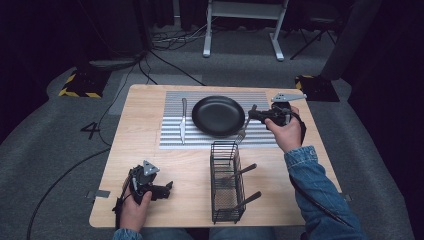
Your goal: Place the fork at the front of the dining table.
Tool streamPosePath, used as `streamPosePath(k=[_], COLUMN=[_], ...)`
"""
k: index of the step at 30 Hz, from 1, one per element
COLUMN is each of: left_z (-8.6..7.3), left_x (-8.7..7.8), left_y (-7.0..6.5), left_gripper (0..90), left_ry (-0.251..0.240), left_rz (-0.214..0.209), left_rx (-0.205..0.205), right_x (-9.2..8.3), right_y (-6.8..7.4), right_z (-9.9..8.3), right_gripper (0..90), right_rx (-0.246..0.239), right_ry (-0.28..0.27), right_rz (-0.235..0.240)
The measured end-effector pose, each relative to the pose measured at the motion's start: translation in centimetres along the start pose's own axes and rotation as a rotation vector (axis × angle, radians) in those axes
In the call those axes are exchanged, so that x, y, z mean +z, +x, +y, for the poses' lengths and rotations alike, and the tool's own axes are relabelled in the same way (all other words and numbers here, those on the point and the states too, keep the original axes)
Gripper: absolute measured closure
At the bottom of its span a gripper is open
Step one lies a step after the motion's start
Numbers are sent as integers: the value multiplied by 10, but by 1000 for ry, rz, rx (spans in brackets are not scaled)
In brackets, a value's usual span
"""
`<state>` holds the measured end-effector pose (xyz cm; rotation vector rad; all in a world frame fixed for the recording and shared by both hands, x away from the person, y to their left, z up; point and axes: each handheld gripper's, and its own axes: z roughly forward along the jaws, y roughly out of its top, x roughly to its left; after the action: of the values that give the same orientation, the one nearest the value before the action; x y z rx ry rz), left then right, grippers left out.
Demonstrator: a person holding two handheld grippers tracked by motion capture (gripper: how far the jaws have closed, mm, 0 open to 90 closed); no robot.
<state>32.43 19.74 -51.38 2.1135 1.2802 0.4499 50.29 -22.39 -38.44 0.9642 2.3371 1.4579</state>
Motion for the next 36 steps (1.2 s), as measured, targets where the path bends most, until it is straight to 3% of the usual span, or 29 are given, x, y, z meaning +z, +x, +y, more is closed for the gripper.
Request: streamPosePath(k=[12,26,36], left_z=[0,0,0], left_x=[0,0,0], left_y=[0,0,0], left_gripper=[2,2,2], left_ry=[-1,0,0], left_rz=[0,0,0], left_rx=[-1,0,0], right_x=[14,10,12], right_y=[-1,-23,-34], right_z=[-4,-4,-10], right_gripper=[872,868,816], right_rx=[17,53,81], right_ry=[24,42,33], right_rz=[22,-10,-55])
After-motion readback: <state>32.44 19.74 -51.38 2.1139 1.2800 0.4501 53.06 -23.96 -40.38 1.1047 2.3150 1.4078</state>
